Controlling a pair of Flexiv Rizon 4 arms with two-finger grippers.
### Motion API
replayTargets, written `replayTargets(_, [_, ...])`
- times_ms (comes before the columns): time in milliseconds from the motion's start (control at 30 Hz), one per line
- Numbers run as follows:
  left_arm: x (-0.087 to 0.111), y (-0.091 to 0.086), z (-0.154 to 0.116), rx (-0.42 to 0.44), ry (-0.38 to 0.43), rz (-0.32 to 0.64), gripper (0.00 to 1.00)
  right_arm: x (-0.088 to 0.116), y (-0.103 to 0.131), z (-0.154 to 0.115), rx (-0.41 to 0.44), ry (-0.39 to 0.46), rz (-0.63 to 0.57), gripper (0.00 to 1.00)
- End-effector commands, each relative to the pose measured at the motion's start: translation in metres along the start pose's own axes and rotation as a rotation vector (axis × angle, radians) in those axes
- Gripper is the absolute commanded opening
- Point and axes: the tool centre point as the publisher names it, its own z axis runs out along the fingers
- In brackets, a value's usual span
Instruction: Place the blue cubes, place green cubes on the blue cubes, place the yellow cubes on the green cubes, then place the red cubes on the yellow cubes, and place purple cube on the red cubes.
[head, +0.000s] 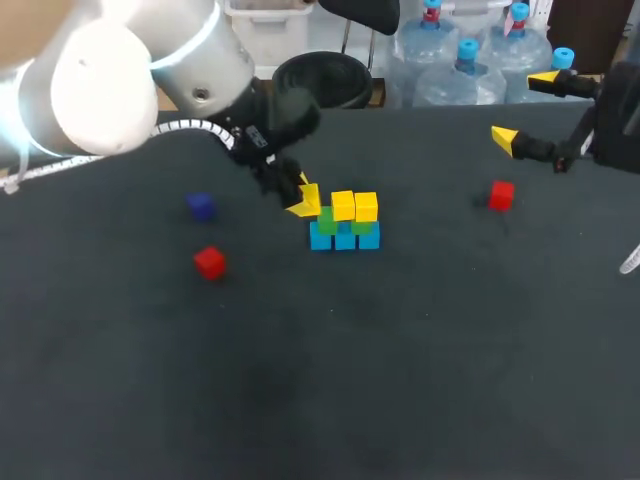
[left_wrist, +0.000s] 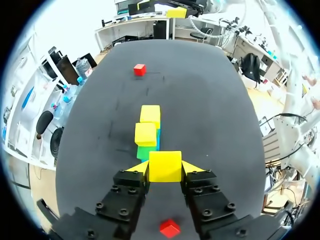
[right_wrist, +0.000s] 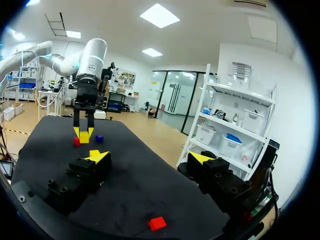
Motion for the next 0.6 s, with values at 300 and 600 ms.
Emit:
replayTargets(300, [-0.002, 0.03, 0.02, 0.01, 0.014, -0.013, 0.0, 0.0, 0.0, -0.001, 0.0, 0.0, 0.0, 1.0])
replayTargets(600, [-0.004, 0.032, 0.028, 0.016, 0.035, -0.004, 0.0, 0.0, 0.0, -0.001, 0.0, 0.0, 0.0, 1.0])
